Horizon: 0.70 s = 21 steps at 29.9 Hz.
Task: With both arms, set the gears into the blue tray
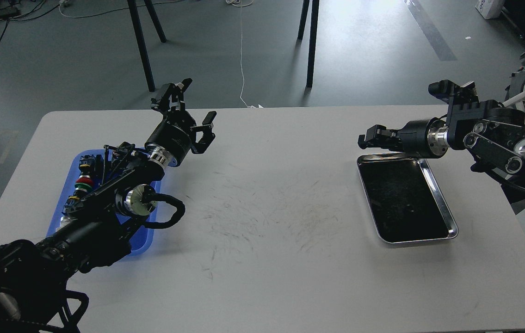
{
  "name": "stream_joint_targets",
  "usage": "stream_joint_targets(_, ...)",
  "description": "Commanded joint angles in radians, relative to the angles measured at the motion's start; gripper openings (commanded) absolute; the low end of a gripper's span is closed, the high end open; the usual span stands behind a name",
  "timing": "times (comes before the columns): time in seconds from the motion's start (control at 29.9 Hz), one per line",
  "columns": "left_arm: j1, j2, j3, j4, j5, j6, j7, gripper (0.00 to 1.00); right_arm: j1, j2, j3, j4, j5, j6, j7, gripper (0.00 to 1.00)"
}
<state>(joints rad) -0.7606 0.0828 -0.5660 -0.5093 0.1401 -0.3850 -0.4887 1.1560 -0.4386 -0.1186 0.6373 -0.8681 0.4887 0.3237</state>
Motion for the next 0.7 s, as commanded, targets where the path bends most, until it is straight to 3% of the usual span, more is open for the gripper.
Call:
stream_joint_targets(0.0, 0.000, 0.000, 0.000, 0.000, 0.009, 0.000, 0.000, 0.98, -0.016, 0.017, 0.023, 0.001, 0.067, 0.000, 0.000, 0.18)
stream_joint_targets(0.67, 0.001, -0.002, 0.000, 0.002, 0.012, 0.000, 0.000, 0.98, -0.073, 0.143, 0.071, 0.007, 0.152, 0.000, 0.000, 0.18)
